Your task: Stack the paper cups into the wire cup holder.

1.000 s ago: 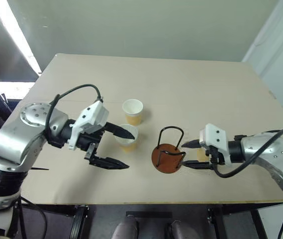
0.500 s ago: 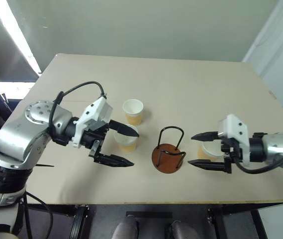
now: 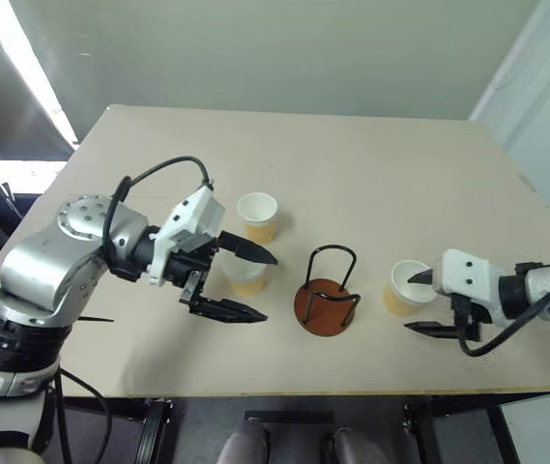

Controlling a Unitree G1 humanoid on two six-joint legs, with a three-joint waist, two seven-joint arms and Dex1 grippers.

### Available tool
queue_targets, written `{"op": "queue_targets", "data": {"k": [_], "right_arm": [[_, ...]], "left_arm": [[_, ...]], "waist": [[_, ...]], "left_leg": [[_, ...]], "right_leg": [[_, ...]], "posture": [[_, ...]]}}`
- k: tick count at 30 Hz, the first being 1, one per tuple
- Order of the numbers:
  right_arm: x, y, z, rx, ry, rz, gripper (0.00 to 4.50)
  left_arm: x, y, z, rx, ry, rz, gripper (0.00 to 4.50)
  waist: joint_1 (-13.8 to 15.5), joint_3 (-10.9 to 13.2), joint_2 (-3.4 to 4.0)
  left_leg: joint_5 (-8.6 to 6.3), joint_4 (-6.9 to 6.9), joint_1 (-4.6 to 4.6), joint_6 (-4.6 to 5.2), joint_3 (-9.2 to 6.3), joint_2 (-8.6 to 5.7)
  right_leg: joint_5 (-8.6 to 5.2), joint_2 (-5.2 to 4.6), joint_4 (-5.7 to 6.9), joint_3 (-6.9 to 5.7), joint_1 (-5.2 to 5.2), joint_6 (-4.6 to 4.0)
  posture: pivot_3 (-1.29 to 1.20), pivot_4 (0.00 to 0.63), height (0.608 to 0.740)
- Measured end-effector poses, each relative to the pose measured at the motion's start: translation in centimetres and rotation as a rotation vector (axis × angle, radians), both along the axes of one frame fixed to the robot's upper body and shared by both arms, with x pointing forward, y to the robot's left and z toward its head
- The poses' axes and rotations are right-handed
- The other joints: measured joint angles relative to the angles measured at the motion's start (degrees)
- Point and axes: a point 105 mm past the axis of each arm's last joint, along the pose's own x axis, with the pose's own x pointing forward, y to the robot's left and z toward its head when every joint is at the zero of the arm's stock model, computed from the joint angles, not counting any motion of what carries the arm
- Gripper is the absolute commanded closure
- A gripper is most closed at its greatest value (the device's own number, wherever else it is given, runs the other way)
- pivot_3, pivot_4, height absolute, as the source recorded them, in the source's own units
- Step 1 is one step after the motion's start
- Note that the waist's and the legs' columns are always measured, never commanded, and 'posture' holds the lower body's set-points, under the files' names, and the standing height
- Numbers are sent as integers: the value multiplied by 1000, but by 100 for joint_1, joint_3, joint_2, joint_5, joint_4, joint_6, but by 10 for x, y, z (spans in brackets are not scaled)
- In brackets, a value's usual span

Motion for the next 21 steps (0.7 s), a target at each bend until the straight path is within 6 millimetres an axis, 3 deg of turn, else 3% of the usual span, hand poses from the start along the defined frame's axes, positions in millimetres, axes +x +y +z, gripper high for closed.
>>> {"op": "queue_targets", "data": {"k": [6, 7, 10, 18, 21], "right_arm": [[10, -4, -9, -72, -22, 42, 645], [11, -4, -12, -82, -21, 50, 809], [13, -8, -15, -105, -19, 56, 1516], [15, -10, -18, -112, -16, 71, 4350], [14, -10, -19, -116, -8, 78, 4435]], "left_arm": [[1, -1, 0, -5, 4, 7, 0], [1, -1, 0, -5, 5, 10, 0], [2, -1, 0, -6, 2, 20, 0], [1, 1, -3, 8, 3, 27, 0], [2, 2, -3, 15, -10, 30, 0]], "waist": [[-1, 0, 0], [-2, 0, 0], [-2, 0, 0], [-4, 0, 0], [-4, 0, 0]], "left_leg": [[0, 3, -1, 4, 0, 0], [0, 4, -1, 4, 0, 0], [0, 4, -1, 4, 0, 0], [0, 4, -1, 4, 1, 0], [0, 4, -1, 4, 1, 0]], "right_leg": [[0, 0, -1, -1, 1, 0], [0, 0, 0, -1, 1, 0], [0, 0, 0, -1, 1, 0], [0, 0, 0, -1, 1, 0], [0, 0, 0, -1, 1, 0]], "posture": [[0, 150, 740], [0, 150, 740], [0, 150, 740], [0, 150, 740], [0, 150, 740]]}}
